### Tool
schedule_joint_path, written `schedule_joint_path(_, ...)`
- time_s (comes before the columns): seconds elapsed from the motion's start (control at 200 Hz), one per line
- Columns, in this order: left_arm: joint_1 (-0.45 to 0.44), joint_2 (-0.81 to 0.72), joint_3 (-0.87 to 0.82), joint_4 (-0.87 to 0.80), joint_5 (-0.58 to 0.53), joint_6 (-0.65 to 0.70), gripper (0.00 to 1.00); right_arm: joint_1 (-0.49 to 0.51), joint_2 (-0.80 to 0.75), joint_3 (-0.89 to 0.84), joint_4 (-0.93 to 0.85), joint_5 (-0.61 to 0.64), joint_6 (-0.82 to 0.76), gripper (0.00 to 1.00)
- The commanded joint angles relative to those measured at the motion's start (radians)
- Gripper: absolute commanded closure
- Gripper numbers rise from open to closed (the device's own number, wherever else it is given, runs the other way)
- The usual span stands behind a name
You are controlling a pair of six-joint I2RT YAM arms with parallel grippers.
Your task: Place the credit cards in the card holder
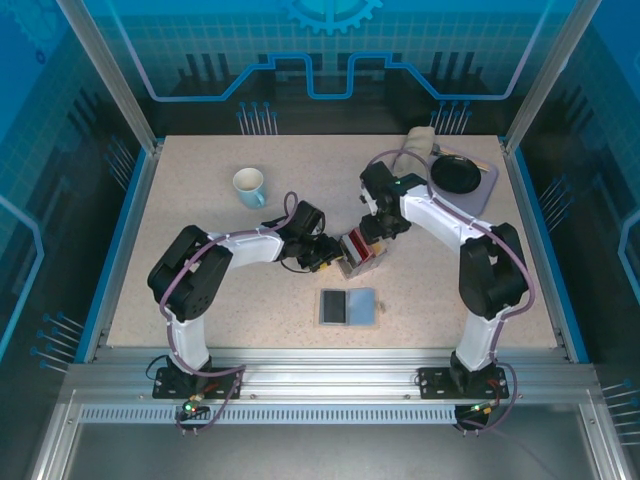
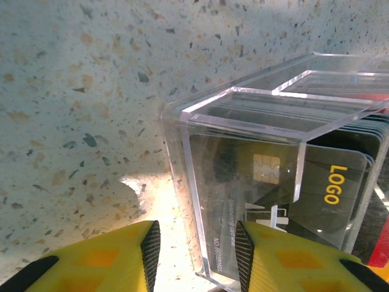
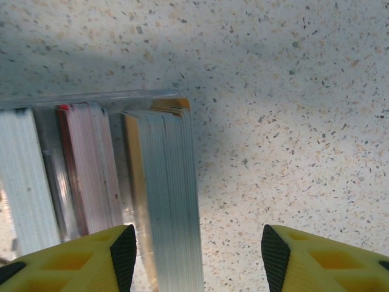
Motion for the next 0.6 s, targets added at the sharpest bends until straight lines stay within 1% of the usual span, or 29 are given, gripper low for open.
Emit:
schedule_joint_path(0.0, 0.006, 0.025, -0.003, -0.006, 0.016, -0.006, 0.59, 0.011, 0.03, 0.032, -0.025, 0.036, -0.017, 0.41)
schedule_joint_path(0.095, 0.006, 0.026, -0.005, -0.006, 0.014, -0.006, 0.59, 0.012, 0.044, 0.032, -0.026, 0.046, -0.02, 0.41)
schedule_joint_path(0.34, 0.006, 0.027, -0.009, -0.004, 0.016, -0.006, 0.6, 0.028, 0.035, 0.045, -0.036, 0.126, -0.021, 0.4)
schedule_joint_path(0.595, 0.006, 0.025, -0.008, -0.005, 0.015, -0.005, 0.61, 0.035, 0.002, 0.06, -0.047, 0.131, -0.031, 0.43)
